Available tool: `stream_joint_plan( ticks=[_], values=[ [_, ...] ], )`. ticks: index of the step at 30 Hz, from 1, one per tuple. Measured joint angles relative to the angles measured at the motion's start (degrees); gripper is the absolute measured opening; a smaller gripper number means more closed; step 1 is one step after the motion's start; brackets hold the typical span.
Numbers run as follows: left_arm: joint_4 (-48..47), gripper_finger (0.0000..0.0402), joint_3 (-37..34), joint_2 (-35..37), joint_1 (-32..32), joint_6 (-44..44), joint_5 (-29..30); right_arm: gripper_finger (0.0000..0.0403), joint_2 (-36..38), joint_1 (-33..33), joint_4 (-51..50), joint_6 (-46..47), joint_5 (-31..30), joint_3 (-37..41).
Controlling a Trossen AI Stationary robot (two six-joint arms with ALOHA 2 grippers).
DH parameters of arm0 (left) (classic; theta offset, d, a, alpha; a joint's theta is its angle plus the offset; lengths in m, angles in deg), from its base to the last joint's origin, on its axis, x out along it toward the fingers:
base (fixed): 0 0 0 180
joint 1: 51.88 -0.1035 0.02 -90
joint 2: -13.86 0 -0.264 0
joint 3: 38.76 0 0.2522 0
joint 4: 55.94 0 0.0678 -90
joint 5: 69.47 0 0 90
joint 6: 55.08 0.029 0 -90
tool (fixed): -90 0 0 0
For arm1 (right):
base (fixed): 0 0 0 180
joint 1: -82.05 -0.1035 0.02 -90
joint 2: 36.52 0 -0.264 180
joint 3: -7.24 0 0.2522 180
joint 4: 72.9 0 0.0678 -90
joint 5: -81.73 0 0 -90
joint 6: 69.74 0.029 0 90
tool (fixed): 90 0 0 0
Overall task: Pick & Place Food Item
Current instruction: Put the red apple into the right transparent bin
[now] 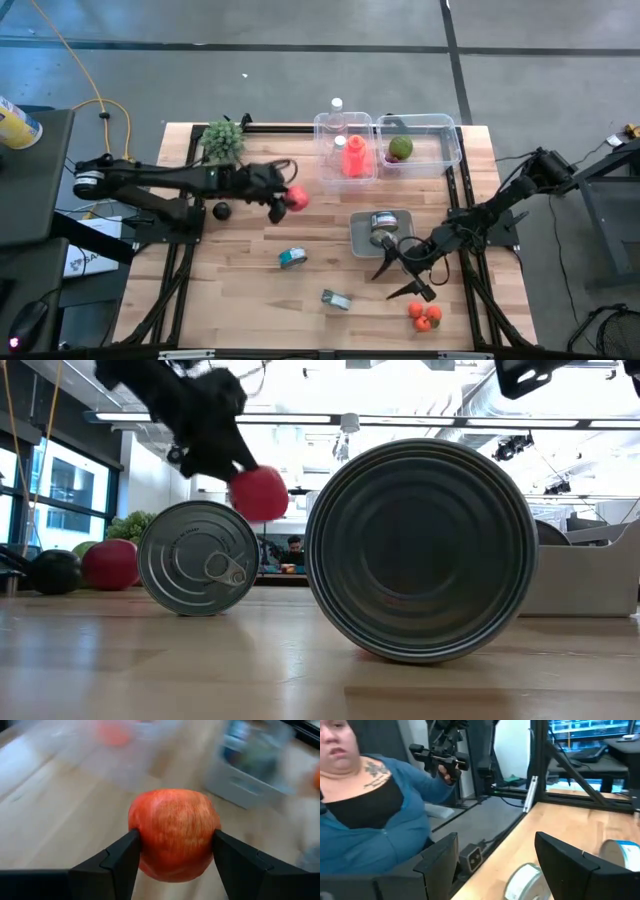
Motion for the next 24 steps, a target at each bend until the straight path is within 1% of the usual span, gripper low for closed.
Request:
stream_joint_plan(
  ticks=[3, 5, 8, 12, 13, 14, 15, 18, 21, 24],
  values=[
    [2.5, 0.0217, 0.0, 0.3, 6.2, 1.1, 2.7, 0.025, 0.0, -0.6, 0.5, -0.2, -0.5, 0.0],
    [5.3, 0.0217, 0.0, 0.2, 10.2, 2.9, 4.9, 0.025, 0.0, -0.7, 0.5, -0.3, -3.8, 0.0],
    [10.6, 0.0217, 0.0, -0.2, 15.7, 6.1, 7.8, 0.025, 0.0, -0.6, 0.5, 0.1, -13.8, 0.0],
    [18.1, 0.0217, 0.0, -1.6, 21.7, 11.7, 9.9, 0.025, -1.5, -0.4, 1.1, -1.0, -30.1, 0.0],
    [20.2, 0.0217, 0.0, -2.4, 23.0, 13.1, 10.5, 0.025, -2.3, -0.2, 1.7, -1.7, -33.1, 0.0],
    [22.3, 0.0217, 0.0, -3.3, 24.2, 14.4, 11.2, 0.025, -3.4, 0.0, 2.7, -2.0, -34.8, 0.0],
    [23.9, 0.0217, 0.0, -4.1, 25.4, 15.4, 12.3, 0.025, -4.7, 0.2, 3.9, -2.7, -35.5, -0.2],
    [28.8, 0.0217, 0.0, -6.7, 27.7, 18.0, 14.8, 0.025, -9.4, 0.7, 8.5, -6.6, -34.8, -2.3],
    [32.4, 0.0217, 0.0, -8.4, 28.5, 18.1, 15.5, 0.025, -14.2, 0.7, 10.0, -11.4, -33.8, -6.3],
    [35.3, 0.0217, 0.0, -9.4, 28.6, 18.1, 15.5, 0.025, -18.7, 0.7, 9.7, -16.0, -35.8, -10.9]
  ],
)
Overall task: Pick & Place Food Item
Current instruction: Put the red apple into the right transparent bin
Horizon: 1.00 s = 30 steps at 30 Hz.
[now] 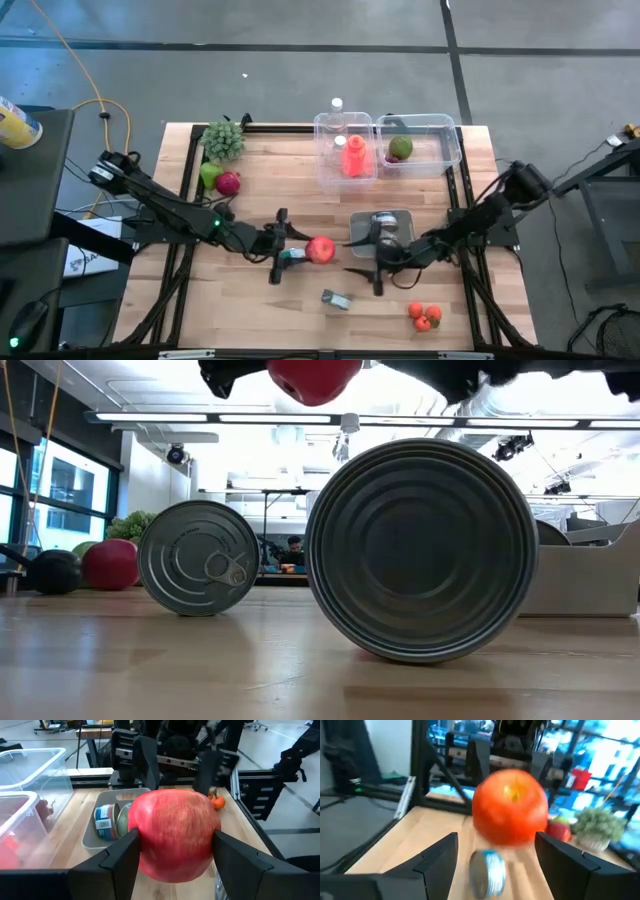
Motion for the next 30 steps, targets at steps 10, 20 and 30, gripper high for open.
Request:
stream_joint_plan(
  ticks=[10, 20, 30],
  values=[
    [0.9, 0.0217, 0.0, -0.5, 0.0, -3.6, 0.7, 0.025, -8.9, -2.3, -3.2, -19.0, -15.4, -11.7],
    [2.6, 0.0216, 0.0, -0.5, -1.1, -11.9, 2.3, 0.025, -10.0, -3.2, -3.5, -32.4, -15.2, -13.1],
    [7.2, 0.0215, 0.0, -0.5, -1.3, -13.2, 3.0, 0.025, -10.0, -3.2, -3.7, -33.4, -18.7, -13.1]
  ],
)
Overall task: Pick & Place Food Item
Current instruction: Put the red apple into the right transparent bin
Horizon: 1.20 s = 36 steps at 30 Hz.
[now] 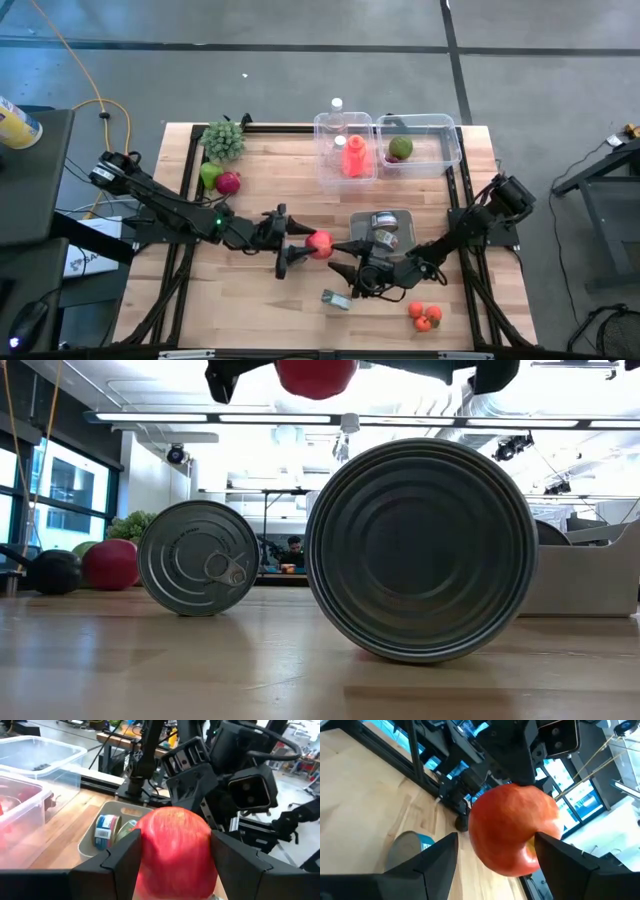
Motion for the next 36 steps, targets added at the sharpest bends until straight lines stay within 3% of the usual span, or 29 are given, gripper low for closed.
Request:
stream_joint_plan(
  ticks=[18, 22, 30, 36],
  values=[
    [0.2, 0.0216, 0.0, 0.3, -1.1, -1.7, 0.3, 0.0245, 0.0, 4.3, 2.0, -0.1, 0.7, -2.2],
    [0.0, 0.0216, 0.0, 0.3, -1.0, -1.6, -0.1, 0.0208, 0.0, 4.5, 2.0, -0.1, 1.0, -2.6],
    [0.1, 0.0216, 0.0, 0.2, -1.1, -1.1, -0.2, 0.0083, 0.0, 4.5, 1.4, -0.1, 1.3, -2.6],
    [0.2, 0.0216, 0.0, 0.2, -1.1, -1.0, -0.4, 0.0043, 0.0, 4.5, 1.4, -0.1, 1.6, -2.7]
  ],
)
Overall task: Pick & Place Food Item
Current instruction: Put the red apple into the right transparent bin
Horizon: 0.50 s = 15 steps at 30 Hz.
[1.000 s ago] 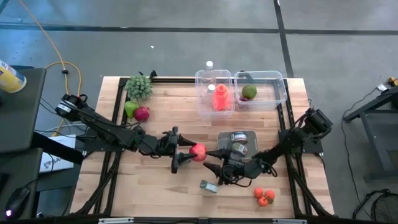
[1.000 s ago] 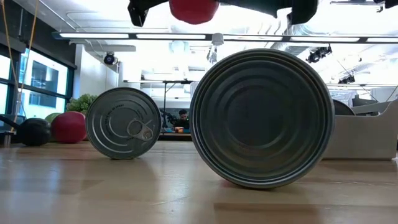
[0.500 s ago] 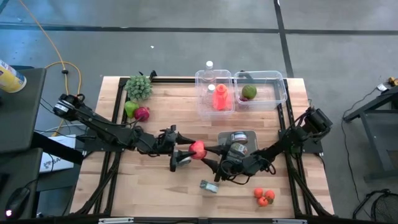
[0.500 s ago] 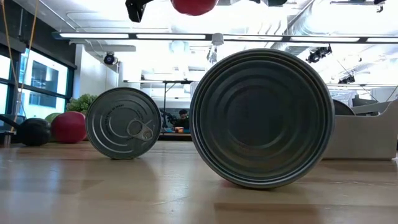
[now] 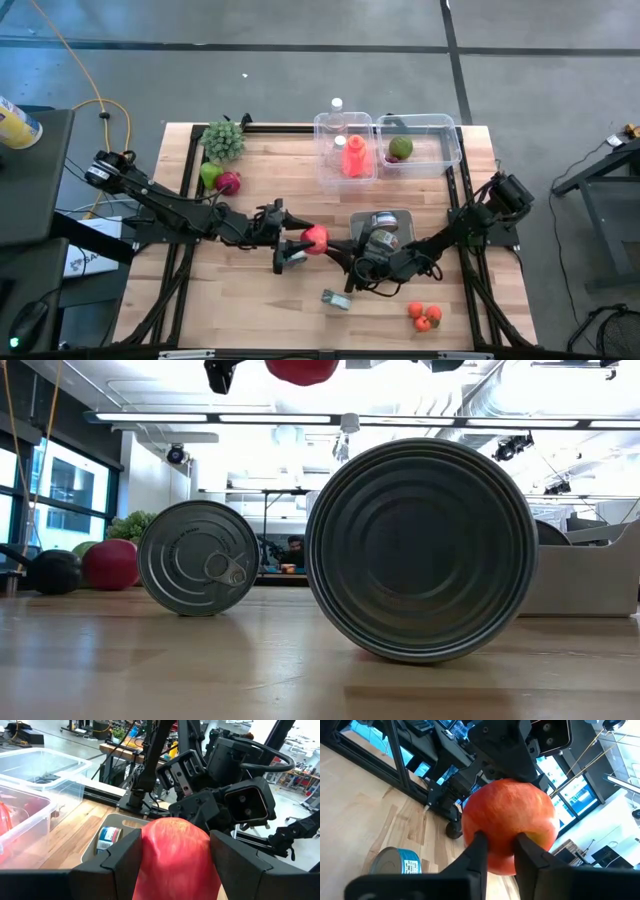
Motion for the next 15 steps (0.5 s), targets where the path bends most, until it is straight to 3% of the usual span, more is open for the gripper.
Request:
stream_joint_plan(
  ticks=[9, 15],
  values=[
    [0.1, 0.0216, 0.0, -0.1, 0.0, 0.2, -0.2, 0.0031, 0.0, -0.3, -0.4, -0.2, -0.5, -0.1],
    [3.3, 0.0221, 0.0, -0.2, 1.1, 7.8, -0.2, 0.0027, 0.0, -1.1, -1.5, -0.8, -2.5, -0.2]
  ],
)
